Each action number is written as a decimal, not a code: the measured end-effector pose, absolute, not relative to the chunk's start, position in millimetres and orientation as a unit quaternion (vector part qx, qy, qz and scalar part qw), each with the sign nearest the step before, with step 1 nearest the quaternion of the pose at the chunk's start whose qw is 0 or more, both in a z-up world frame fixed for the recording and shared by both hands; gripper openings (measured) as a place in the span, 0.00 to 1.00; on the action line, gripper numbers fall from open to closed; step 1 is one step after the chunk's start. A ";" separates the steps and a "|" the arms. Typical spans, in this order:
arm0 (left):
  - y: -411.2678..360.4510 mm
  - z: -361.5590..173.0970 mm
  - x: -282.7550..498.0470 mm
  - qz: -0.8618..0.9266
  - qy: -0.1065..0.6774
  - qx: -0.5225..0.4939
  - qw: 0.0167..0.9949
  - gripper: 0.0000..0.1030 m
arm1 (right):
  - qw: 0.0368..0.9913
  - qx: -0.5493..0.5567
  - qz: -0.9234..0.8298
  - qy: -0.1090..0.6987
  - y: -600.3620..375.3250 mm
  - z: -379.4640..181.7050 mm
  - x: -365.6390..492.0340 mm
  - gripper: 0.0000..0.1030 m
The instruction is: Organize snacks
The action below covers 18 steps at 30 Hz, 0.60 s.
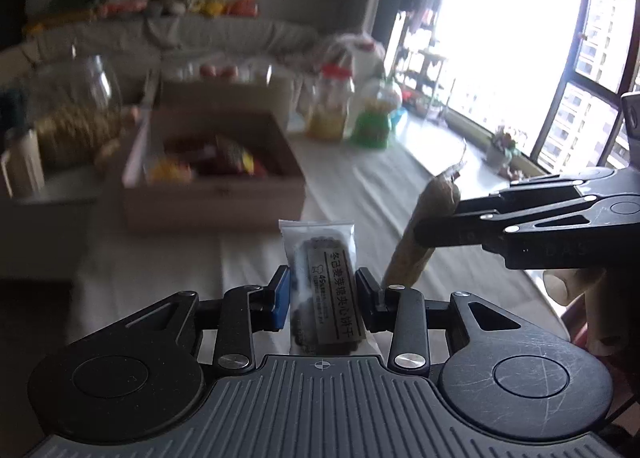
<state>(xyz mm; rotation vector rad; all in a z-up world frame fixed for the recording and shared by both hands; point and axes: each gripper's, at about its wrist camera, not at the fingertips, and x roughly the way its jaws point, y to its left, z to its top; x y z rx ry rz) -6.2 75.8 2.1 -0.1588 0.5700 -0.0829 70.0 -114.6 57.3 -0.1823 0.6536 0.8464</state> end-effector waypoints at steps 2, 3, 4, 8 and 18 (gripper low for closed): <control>90.2 45.0 -4.9 -0.021 0.229 -0.057 0.972 0.39 | 0.868 -0.079 0.403 0.279 -109.0 95.0 78.9 0.27; 97.6 66.2 -1.2 -0.014 0.205 -0.050 0.977 0.39 | 0.874 -0.076 0.402 0.260 -105.4 113.7 84.4 0.27; 104.3 82.1 3.3 -0.010 0.189 -0.045 0.981 0.39 | 0.881 -0.073 0.400 0.243 -100.4 131.3 90.9 0.27; 131.2 121.6 38.6 0.018 0.154 -0.048 0.987 0.39 | 0.898 -0.056 0.380 0.216 -74.1 178.6 126.2 0.27; 173.8 63.3 138.3 0.011 0.223 -0.108 0.969 0.39 | 0.880 -0.095 0.358 0.297 -3.7 167.0 203.8 0.28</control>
